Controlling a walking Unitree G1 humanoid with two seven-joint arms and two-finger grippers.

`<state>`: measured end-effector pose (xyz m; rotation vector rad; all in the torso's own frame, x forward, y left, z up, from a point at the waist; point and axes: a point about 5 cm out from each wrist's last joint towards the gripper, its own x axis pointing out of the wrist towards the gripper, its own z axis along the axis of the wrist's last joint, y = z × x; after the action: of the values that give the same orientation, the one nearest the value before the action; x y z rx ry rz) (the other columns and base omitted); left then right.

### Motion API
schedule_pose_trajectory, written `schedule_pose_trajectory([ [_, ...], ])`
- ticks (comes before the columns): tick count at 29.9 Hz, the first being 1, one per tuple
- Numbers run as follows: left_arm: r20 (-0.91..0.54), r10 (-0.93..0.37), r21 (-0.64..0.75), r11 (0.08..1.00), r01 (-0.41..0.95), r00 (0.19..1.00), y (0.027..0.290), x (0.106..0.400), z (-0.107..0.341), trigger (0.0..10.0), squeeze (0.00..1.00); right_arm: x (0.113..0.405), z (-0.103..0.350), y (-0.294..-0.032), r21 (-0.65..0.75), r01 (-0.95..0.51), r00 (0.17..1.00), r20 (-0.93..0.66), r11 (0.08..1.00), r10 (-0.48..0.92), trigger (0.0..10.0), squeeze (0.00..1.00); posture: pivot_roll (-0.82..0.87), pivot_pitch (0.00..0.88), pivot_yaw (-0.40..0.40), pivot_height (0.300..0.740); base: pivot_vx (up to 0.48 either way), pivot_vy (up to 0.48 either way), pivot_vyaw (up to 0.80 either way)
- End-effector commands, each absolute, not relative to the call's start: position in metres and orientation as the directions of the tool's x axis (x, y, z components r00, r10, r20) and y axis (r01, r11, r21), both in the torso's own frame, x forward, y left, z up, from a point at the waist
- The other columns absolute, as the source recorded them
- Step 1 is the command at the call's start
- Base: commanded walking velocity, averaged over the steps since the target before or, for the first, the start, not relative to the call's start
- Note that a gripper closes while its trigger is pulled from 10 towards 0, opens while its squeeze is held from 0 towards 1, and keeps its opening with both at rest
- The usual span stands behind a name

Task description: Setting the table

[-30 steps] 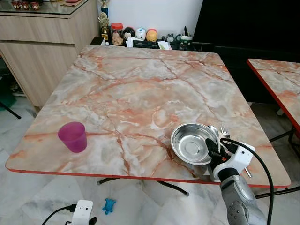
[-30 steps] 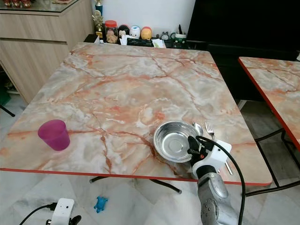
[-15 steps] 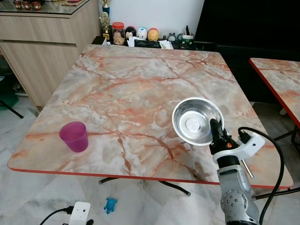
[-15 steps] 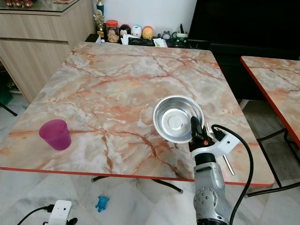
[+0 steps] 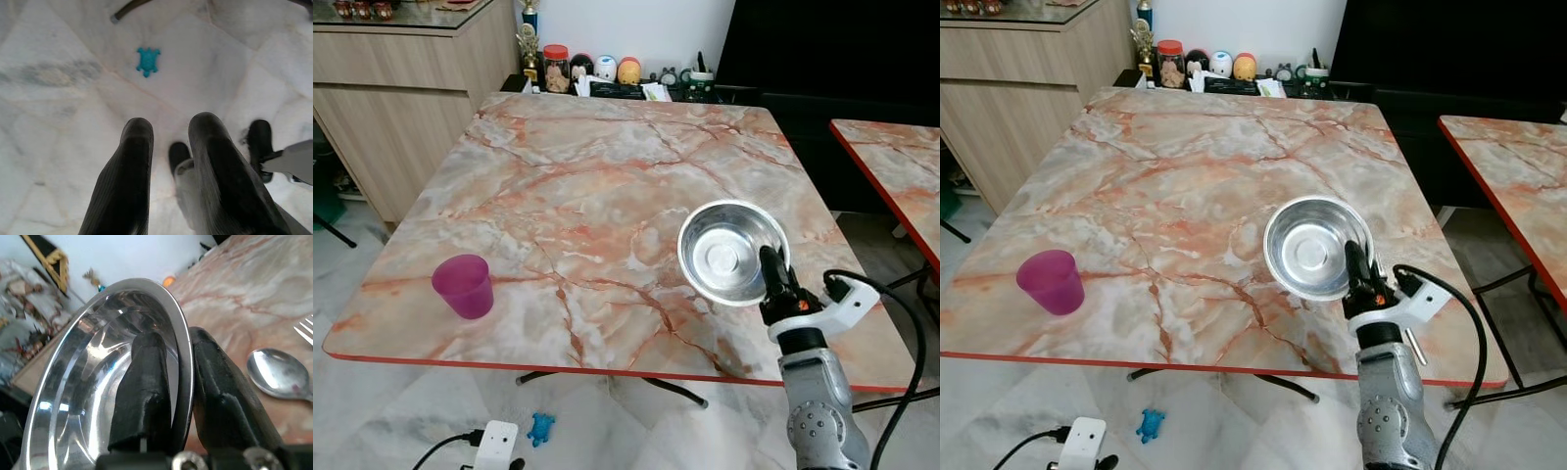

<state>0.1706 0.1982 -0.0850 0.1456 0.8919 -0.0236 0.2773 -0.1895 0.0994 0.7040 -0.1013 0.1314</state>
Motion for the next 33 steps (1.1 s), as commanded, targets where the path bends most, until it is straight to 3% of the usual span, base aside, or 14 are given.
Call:
schedule_pose_trajectory([
  [1, -0.790, 0.039, 0.110, 0.991, 0.079, 0.612, 0.193, 0.160, -0.090, 10.0, 0.00, 0.275, 0.098, -0.191, 0.622, -0.175, 0.984, 0.128, 0.763, 0.121, 10.0, 0.00, 0.11, 0.000, -0.115, 0.740, 0.000, 0.000, 0.00],
  [17, -0.759, 0.064, 0.145, 0.987, 0.072, 0.648, 0.202, 0.171, -0.083, 10.0, 0.00, 0.293, 0.107, -0.174, 0.611, -0.271, 0.963, 0.175, 0.744, 0.206, 10.0, 0.00, 0.19, 0.000, -0.126, 0.740, 0.000, 0.000, 0.00],
  [24, -0.763, 0.069, 0.170, 0.981, 0.097, 0.642, 0.214, 0.170, -0.082, 10.0, 0.00, 0.297, 0.111, -0.172, 0.619, -0.258, 0.964, 0.217, 0.742, 0.153, 10.0, 0.00, 0.18, 0.000, -0.032, 0.740, 0.000, 0.000, 0.00],
  [33, -0.748, 0.072, 0.208, 0.970, 0.130, 0.659, 0.227, 0.182, -0.073, 10.0, 0.00, 0.287, 0.101, -0.168, 0.638, -0.229, 0.970, 0.215, 0.736, 0.115, 10.0, 0.00, 0.17, 0.000, 0.017, 0.740, 0.000, 0.000, 0.00],
])
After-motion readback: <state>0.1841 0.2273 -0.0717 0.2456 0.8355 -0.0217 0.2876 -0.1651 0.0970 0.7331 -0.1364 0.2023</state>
